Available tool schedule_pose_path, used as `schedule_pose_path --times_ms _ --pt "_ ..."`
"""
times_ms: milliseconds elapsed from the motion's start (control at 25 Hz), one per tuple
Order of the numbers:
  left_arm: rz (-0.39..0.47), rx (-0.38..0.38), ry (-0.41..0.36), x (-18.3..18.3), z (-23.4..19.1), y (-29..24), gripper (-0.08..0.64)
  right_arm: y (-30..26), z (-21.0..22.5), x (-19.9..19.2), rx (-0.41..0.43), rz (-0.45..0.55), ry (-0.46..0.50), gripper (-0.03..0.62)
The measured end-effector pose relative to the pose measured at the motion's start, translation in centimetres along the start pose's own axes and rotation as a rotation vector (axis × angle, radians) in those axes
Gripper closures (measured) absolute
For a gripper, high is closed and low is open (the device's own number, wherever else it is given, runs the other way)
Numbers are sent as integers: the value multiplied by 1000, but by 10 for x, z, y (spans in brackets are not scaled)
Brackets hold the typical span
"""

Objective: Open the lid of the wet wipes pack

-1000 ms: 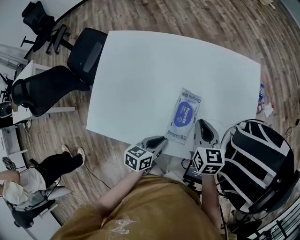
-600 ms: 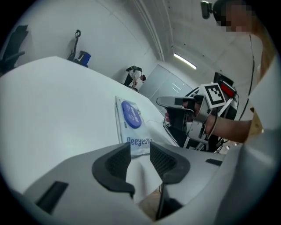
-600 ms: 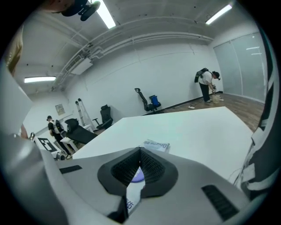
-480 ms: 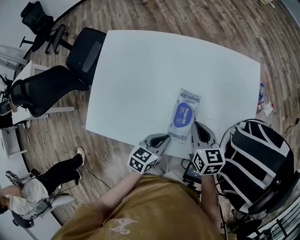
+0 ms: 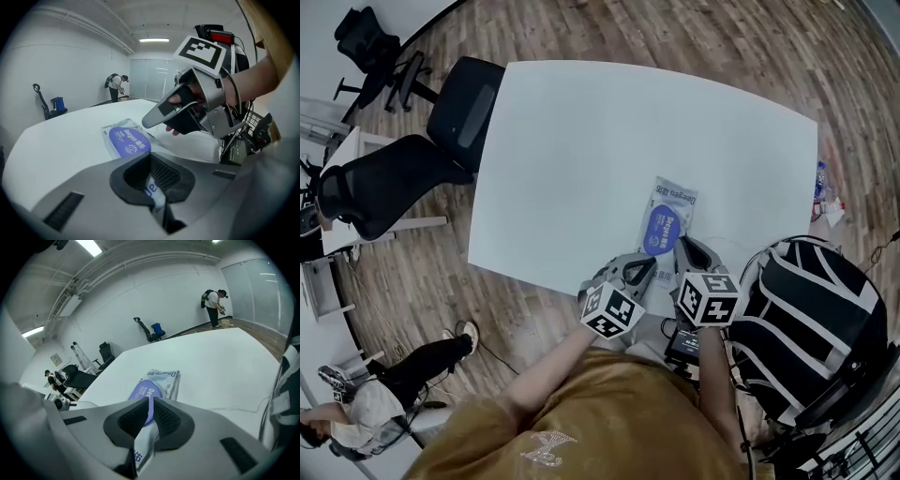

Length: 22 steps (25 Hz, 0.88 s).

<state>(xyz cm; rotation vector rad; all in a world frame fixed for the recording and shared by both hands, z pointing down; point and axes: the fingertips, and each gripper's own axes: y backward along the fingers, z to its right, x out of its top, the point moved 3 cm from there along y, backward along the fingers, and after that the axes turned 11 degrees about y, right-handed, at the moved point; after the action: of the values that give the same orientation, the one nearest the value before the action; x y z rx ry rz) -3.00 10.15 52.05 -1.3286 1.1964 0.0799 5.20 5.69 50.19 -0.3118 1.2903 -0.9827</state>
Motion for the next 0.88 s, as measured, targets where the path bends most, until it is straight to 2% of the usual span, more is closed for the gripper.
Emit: schedule_pose_path --times_ms 200,320,400,480,600,680,880 --pt "-1 -34 24 -2 3 3 554 -5 0 1 -26 -23 68 561" --pt "-14 -84 2 -4 15 4 554 -3 14 19 -110 18 144 561" --pt "-20 -114 3 -3 24 4 554 -10 25 38 -162 26 242 563" --pt "-44 -139 6 -4 35 0 554 -29 28 47 -153 -9 335 563" --pt "-132 -152 6 -16 47 -12 554 -55 28 39 -110 -113 414 563" --pt "-168 -147 9 -23 45 -16 554 -64 29 32 -94 -174 436 563" --pt "-226 -149 43 -31 25 -11 554 -61 35 27 -89 -191 392 565"
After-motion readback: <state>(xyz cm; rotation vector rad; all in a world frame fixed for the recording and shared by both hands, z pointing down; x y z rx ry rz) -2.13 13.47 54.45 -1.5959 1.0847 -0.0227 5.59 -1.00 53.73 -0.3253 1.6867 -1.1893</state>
